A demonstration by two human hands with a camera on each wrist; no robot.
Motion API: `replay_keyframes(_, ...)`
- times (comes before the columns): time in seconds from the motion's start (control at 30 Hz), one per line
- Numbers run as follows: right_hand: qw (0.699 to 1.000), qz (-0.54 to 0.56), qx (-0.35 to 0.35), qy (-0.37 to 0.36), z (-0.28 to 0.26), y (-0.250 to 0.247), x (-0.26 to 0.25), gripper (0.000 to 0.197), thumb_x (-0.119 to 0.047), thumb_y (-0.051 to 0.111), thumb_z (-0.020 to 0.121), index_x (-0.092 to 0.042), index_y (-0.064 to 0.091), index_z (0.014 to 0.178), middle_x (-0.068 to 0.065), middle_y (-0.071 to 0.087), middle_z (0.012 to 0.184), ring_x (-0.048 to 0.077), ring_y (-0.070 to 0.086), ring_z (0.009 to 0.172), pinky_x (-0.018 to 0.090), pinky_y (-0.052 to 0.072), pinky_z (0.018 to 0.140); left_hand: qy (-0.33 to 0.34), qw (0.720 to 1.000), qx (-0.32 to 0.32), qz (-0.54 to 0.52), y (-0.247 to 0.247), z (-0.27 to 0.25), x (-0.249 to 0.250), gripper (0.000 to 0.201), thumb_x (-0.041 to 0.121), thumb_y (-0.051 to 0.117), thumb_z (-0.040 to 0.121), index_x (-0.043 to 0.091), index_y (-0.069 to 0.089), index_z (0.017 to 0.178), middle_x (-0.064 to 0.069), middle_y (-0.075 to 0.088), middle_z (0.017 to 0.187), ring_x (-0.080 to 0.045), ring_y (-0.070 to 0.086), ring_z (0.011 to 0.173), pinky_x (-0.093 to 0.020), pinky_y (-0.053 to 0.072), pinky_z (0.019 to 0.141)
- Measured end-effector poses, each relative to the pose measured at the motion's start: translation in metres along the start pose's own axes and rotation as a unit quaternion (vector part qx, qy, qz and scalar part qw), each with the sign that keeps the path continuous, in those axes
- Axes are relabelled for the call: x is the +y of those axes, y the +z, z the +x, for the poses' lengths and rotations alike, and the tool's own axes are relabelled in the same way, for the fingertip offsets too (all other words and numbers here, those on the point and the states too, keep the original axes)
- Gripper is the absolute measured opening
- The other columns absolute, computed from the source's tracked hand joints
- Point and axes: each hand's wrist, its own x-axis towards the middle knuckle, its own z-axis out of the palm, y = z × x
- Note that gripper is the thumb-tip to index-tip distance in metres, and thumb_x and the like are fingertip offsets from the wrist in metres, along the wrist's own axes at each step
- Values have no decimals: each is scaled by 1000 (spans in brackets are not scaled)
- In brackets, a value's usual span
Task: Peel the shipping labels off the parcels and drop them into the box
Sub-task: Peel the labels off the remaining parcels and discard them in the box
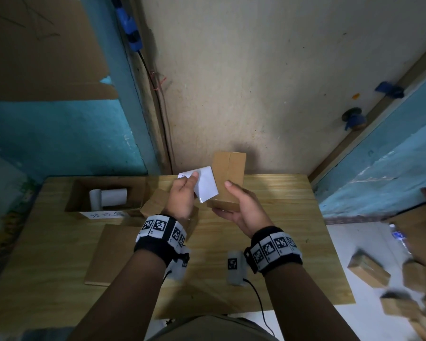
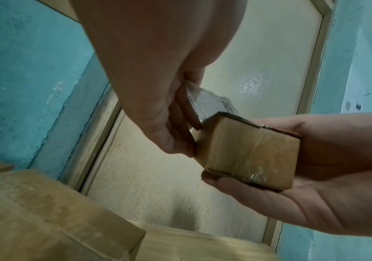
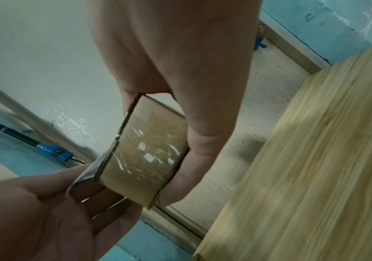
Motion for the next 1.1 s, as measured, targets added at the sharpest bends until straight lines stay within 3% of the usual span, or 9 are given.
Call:
replay_keyframes(0.07,1000,-3,4,-3,-1,0,-1,45,-28,68,97,-5,61,134,22,72,124,40,73,108,45,62,84,-10,1000,3,-10,0,-1,-1,38,37,49,97,1,61,97,-17,64,95,-27,61,87,-46,47,91)
replay_keyframes(0.13,1000,-2,6,-5,-3,-1,-2,44,-27,68,97,-5,61,134,22,72,124,41,72,108,44,62,82,-16,1000,0,-11,0,-1,-2,35,37,51,96,3,61,93,-16,63,94,-27,61,88,-47,46,93)
replay_keyframes(0.27,1000,-4,0,-15,-6,-4,-4,41,-26,67,97,-6,63,133,21,72,124,42,71,110,44,62,83,-11,1000,-7,-24,4,-4,0,30,31,50,98,4,60,91,-12,64,88,-25,62,83,-39,48,83)
replay_keyframes(0.47,1000,-6,-23,-16,-11,-7,-8,36,-27,64,99,-9,66,130,19,74,121,39,73,107,43,61,82,3,999,-2,-38,9,-8,-3,33,28,48,99,-2,62,102,-10,68,89,-23,65,82,-27,48,68)
replay_keyframes(0.63,1000,-7,-22,-11,-10,-10,-6,36,-27,64,99,-7,67,129,20,73,123,41,72,107,42,61,81,1,999,1,-48,7,-7,-3,27,20,49,99,0,58,84,-10,65,78,-18,64,67,-20,51,52)
replay_keyframes(0.73,1000,-8,-17,-8,-8,-11,-6,36,-27,65,99,-7,67,129,20,73,123,46,70,111,44,62,83,15,999,-16,-38,5,-5,-4,29,21,48,99,-4,56,86,-17,62,81,-23,63,69,-21,51,51)
replay_keyframes(0.9,1000,1,-23,-1,-4,-15,-7,34,-26,64,99,-8,67,128,20,73,124,45,70,110,44,61,83,16,999,-20,-44,3,-2,-4,34,21,47,100,3,57,72,-12,63,74,-22,62,65,-19,49,49)
replay_keyframes(1.1,999,10,-34,4,1,-18,-6,36,-27,64,99,-8,67,130,21,71,128,49,66,116,45,62,84,-8,998,-22,-52,4,4,-4,31,20,47,99,2,60,77,-11,65,75,-23,62,66,-21,49,51)
